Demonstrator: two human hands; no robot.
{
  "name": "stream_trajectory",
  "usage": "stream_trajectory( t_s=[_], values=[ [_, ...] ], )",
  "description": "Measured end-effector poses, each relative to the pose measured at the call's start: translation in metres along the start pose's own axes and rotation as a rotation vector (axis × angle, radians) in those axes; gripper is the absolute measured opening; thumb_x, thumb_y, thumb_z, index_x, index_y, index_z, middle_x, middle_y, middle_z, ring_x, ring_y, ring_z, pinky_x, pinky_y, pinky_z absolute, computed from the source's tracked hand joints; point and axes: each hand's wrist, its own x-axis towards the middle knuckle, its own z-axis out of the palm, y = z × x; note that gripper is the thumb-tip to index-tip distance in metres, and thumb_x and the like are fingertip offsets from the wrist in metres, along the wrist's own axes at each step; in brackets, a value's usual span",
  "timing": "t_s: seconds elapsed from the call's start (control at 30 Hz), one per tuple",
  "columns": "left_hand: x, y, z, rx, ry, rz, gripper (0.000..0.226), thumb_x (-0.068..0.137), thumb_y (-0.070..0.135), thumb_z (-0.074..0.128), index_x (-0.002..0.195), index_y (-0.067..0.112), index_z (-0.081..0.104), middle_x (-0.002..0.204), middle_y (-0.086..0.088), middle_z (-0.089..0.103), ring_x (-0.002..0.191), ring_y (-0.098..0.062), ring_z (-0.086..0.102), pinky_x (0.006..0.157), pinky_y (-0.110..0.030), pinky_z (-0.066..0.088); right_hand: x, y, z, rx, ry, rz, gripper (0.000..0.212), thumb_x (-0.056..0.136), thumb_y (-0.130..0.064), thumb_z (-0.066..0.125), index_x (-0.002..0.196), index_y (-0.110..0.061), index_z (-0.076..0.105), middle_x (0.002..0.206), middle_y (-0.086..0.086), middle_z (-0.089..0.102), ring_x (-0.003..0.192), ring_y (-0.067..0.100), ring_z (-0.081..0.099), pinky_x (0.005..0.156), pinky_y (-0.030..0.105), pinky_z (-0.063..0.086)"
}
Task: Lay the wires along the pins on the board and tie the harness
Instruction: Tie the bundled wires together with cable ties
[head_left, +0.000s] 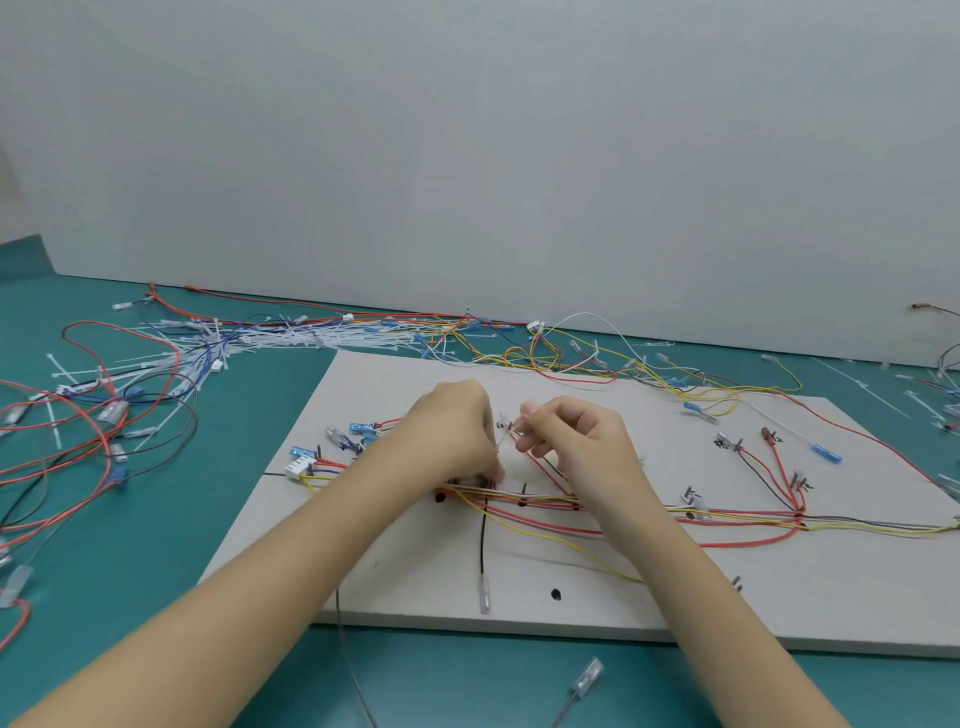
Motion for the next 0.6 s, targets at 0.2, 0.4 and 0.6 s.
stream_trajectory(
  t_s=[0.2,0.4,0.6],
  values=[
    [0.034,-0.055,-0.042,-0.512,-0.072,-0.055,0.022,0.085,0.032,0.072,0.08,0.011,0.071,0.08,-0.004,0.075,0.068,-0.014,0.065,0.061,-0.024,0.055,0.003,-0.002,-0.015,0.054,0.165,0.055,0.031,0.1,-0.02,0.048,0.086,-0.001,0.068,0.069,0.006,0.063,0.05,-0.003,0.053,0.045,0.008,0.036],
    [0.09,-0.148,-0.036,0.088,0.433,-0.23,0.022,0.092,0.003,0.042,0.095,-0.003,0.062,0.111,-0.027,0.062,0.103,-0.04,0.056,0.09,-0.048,0.048,0.004,0.001,-0.015,0.008,0.145,0.131,0.025,0.095,-0.009,0.049,0.079,-0.006,0.068,0.068,0.007,0.063,0.051,0.004,0.051,0.045,0.009,0.038],
    [0.112,-0.209,-0.051,0.177,0.308,-0.232,0.053,0.09,-0.003,0.039,0.142,0.004,0.039,0.149,-0.02,0.039,0.133,-0.039,0.039,0.108,-0.049,0.037,0.005,0.007,-0.014,0.0,0.117,0.185,0.025,0.092,-0.007,0.05,0.074,-0.009,0.067,0.062,0.003,0.062,0.05,0.009,0.05,0.043,0.013,0.037]
  ],
)
